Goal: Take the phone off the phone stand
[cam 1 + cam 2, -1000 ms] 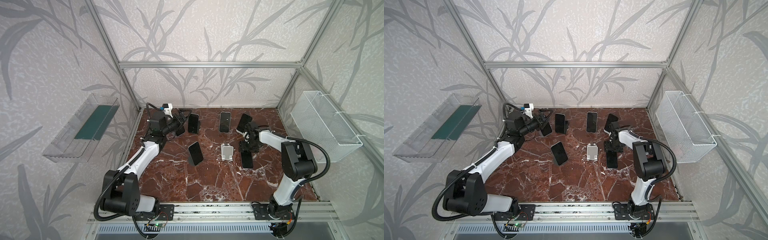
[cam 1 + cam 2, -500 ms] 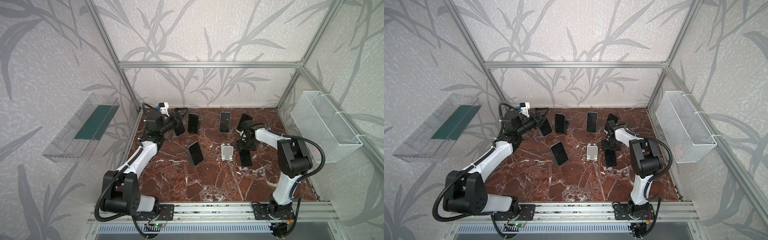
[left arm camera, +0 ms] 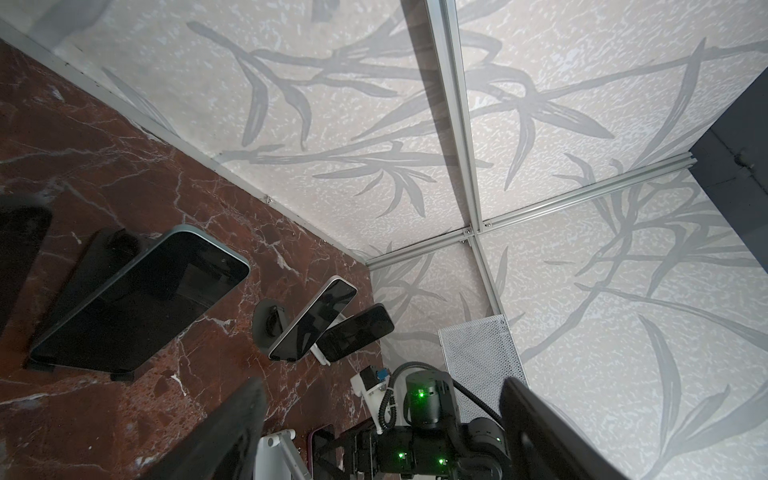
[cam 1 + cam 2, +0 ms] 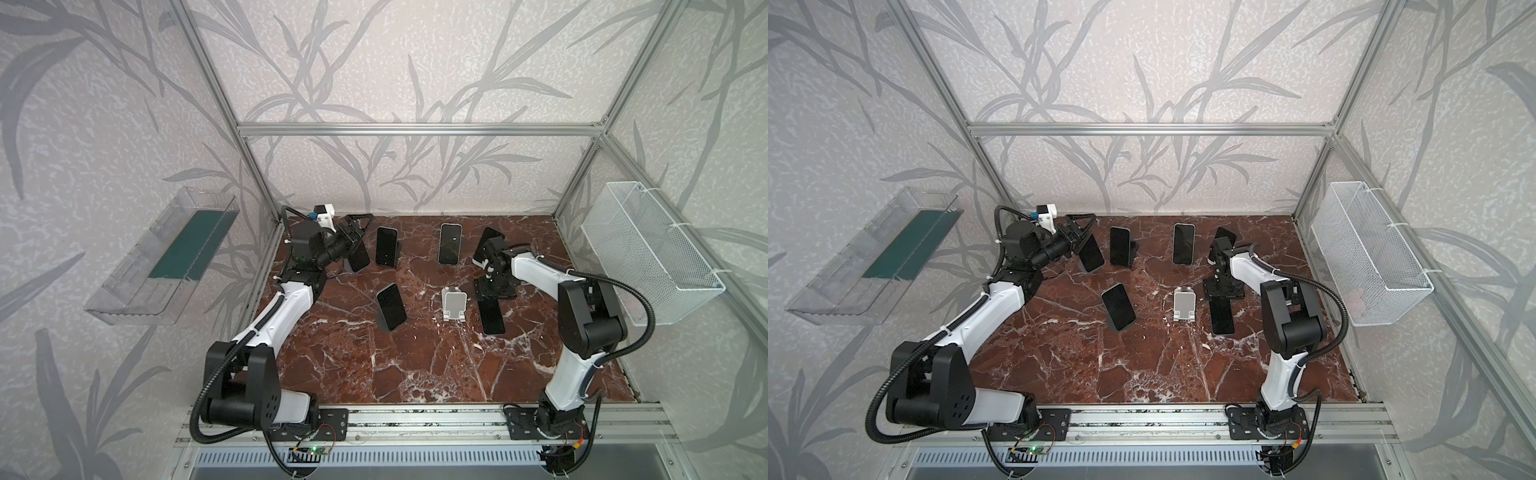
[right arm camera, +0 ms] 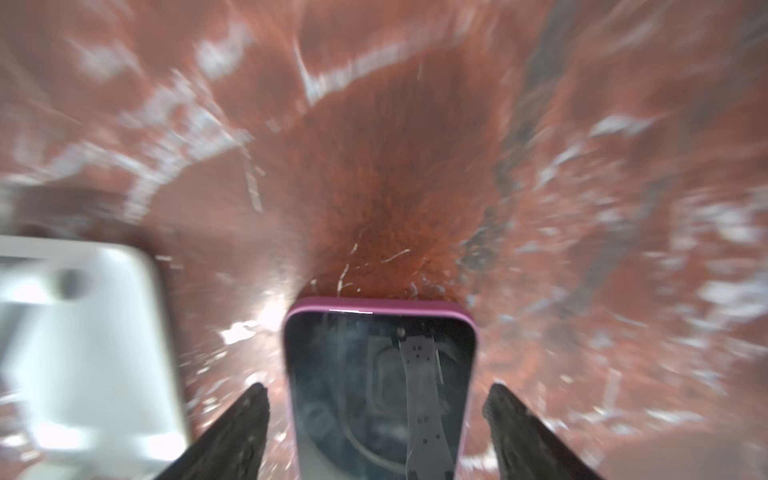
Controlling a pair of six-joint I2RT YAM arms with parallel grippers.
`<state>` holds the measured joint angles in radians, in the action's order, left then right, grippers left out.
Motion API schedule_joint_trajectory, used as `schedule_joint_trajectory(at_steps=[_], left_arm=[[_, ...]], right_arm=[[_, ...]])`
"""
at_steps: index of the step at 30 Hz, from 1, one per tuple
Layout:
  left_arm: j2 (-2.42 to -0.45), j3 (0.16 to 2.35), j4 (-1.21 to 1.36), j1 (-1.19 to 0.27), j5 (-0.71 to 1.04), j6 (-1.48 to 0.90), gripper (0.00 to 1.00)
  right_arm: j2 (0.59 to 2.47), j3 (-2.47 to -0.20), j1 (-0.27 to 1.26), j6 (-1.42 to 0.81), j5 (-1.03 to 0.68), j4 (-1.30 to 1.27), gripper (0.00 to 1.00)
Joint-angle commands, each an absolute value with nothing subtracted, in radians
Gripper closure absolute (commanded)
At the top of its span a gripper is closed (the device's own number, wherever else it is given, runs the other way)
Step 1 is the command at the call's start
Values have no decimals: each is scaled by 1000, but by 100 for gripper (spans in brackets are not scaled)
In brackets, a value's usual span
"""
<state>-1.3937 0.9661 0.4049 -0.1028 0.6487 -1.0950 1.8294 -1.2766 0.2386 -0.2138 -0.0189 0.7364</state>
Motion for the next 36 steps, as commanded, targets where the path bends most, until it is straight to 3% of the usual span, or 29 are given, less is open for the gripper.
schedule_joint_trajectory(at_steps=[1, 10, 19, 24, 32, 36], left_arm=[[-1387, 986, 442, -102, 668, -1113, 12], [-1393, 985, 443, -103, 668, -1115, 12], [-1382, 986, 449, -102, 674, -1126, 12], [-1365, 994, 403, -102, 654, -1073, 12], [-1356, 1005, 331, -103, 627, -1030, 13], [-1337, 993, 247, -104, 538, -979, 14]], right_arm=[[1715, -1344, 249, -215, -16, 794, 16], [1493, -1279, 400, -270, 86, 761, 10], [1449, -1146, 640, -436, 182, 654, 0], [1462, -1094, 654, -515, 249, 615, 1], [1421, -950, 667, -517, 206, 430, 1], [1299, -845, 675, -538, 222, 388, 1]])
